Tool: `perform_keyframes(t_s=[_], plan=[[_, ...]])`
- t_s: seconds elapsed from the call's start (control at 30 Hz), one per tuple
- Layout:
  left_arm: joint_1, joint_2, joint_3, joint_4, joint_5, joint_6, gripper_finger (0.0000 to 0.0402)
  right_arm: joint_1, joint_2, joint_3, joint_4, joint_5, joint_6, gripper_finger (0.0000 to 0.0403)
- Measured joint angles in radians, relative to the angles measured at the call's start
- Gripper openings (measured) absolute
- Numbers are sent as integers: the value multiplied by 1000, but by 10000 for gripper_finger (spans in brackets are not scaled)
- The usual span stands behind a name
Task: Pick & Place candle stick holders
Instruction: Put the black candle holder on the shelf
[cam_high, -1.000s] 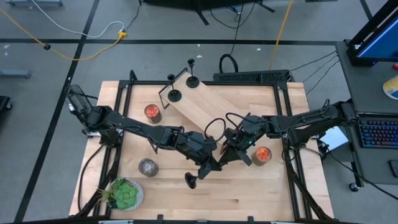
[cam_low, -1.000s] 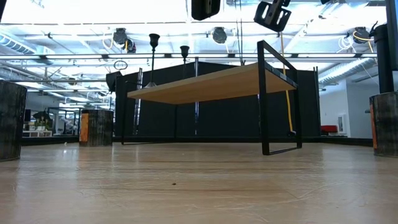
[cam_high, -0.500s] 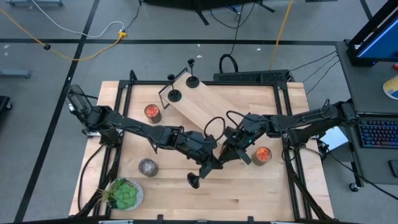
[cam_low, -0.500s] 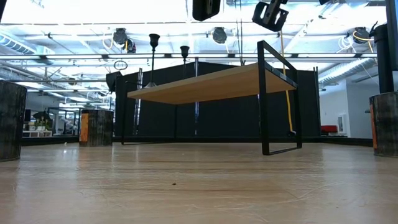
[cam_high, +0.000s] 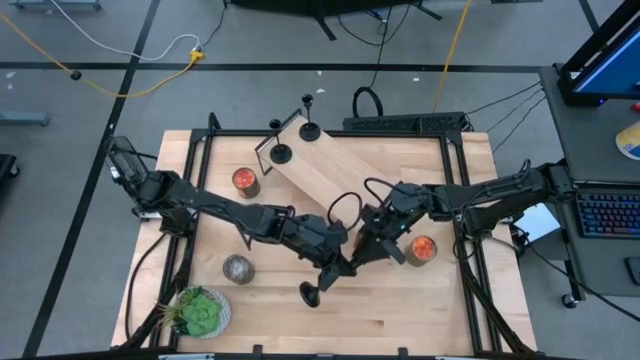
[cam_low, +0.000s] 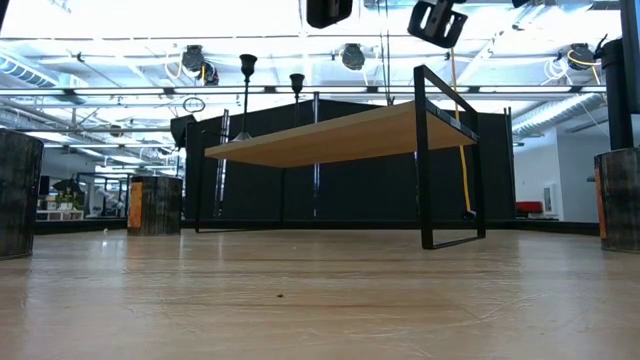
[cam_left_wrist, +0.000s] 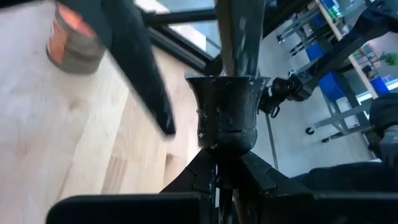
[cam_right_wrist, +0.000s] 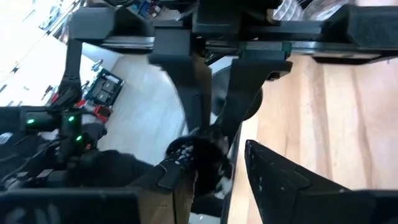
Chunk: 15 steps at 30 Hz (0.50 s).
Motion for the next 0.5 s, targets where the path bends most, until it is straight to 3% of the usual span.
perform_keyframes(t_s=[0.23,0.5], plan=[[-34,0,0,-91,-11,-52,28,0,-9,0,-4,-41,10,127],[-62,-8,0,-141,-97,-91,28,0,-60,0,-9,-42,-18,126]])
